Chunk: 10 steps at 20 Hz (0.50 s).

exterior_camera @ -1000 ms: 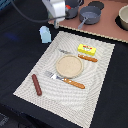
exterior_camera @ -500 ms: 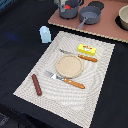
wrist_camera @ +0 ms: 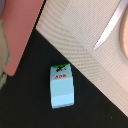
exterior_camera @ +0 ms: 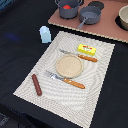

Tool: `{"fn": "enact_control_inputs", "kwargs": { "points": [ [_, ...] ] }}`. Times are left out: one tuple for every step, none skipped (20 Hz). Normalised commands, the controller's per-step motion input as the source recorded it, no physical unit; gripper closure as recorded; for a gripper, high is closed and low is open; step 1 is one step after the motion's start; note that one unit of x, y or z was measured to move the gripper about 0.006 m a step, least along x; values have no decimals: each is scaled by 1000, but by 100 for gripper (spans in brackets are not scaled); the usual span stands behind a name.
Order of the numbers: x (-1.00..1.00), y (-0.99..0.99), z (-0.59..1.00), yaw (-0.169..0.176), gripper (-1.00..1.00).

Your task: Interact with the objects in diverse but meaningful ways.

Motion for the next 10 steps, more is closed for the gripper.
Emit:
{"fn": "enact_control_inputs", "kwargs": {
  "points": [
    [989,0,526,-50,-100],
    [986,0,431,-39,-100],
    [960,0,311,-31,-100],
    [886,0,137,-31,-100],
    [840,0,26,-32,-100],
    [843,0,3,-31,-100],
    [840,0,11,-39,-100],
    [843,0,0,-41,-100],
    [854,0,14,-41,-100],
    [886,0,0,-33,-100]
  ]
}}
